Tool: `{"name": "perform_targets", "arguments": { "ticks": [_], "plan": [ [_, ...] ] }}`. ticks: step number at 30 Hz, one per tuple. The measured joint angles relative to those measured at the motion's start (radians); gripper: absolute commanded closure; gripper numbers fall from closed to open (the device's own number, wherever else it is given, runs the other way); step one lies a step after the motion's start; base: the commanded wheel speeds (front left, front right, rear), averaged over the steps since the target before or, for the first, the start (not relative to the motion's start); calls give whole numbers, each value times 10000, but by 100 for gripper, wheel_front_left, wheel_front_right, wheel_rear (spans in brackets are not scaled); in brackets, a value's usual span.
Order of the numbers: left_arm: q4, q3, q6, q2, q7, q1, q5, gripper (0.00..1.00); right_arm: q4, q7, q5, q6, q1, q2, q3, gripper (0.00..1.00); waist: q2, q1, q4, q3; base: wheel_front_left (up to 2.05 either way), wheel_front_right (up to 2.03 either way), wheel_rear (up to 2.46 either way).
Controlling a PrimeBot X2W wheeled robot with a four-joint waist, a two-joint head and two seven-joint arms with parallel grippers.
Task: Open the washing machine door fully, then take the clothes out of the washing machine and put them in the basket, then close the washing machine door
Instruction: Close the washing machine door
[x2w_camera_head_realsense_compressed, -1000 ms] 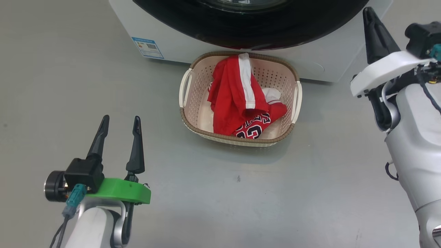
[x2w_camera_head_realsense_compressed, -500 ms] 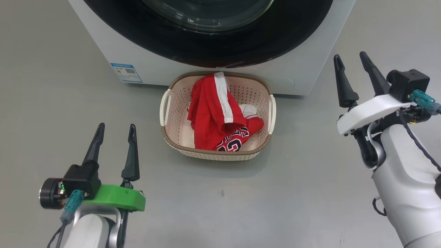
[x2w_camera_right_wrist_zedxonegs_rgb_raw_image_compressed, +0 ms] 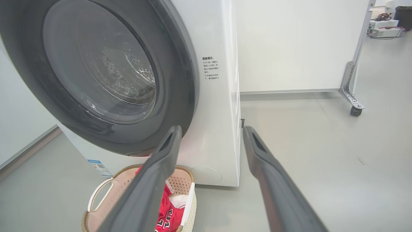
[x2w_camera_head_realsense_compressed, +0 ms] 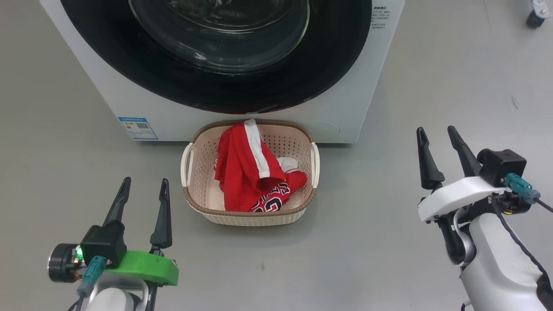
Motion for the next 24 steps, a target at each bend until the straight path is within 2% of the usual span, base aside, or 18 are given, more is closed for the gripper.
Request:
{"name": "perform_targets", "arguments": {
  "ticks": [24],
  "plan": [
    [-10, -203, -56, 123, 146, 852, -6, 0, -1584, 0, -347, -518, 2978, 270, -163, 0, 0, 0, -784, -1376, 0, 0, 0]
  ]
}}
